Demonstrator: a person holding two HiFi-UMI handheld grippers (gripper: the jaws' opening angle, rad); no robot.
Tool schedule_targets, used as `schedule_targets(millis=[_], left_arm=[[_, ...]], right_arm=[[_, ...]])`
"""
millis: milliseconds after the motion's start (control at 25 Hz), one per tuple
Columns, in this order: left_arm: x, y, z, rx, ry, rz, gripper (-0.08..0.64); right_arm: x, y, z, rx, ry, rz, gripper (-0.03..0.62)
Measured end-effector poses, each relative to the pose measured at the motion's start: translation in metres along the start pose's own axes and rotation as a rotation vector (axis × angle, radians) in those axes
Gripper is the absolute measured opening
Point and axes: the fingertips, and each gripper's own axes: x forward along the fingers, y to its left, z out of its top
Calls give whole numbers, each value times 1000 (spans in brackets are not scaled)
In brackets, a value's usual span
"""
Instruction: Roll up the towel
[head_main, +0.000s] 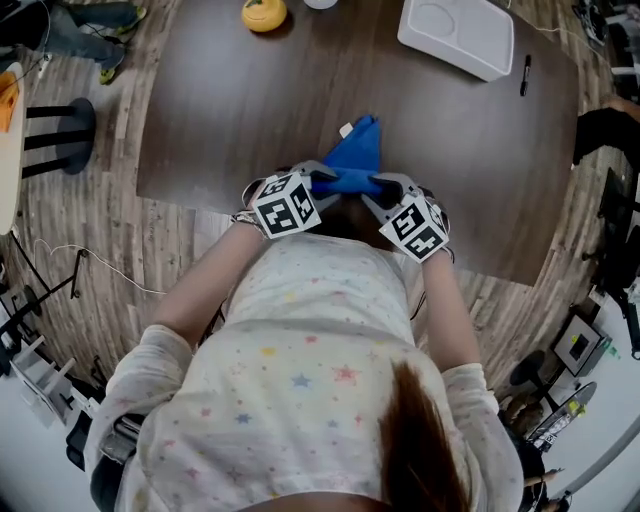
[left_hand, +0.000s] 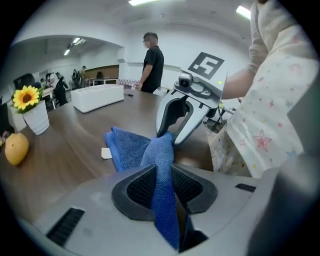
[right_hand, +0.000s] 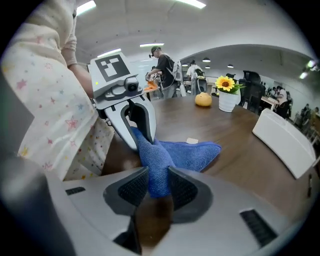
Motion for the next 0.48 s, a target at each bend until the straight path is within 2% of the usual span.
schedule_targets(millis=[80, 160, 480], left_arm=[[0, 0, 3, -56, -12, -10, 97], [0, 5, 7, -78, -18, 11, 103], [-7, 29, 14, -5, 6, 189, 144]], right_arm=[[-3, -2, 0, 34, -22, 28, 122], [-5, -8, 2, 63, -43, 46, 125], [-4, -32, 20, 113, -118, 55, 153]])
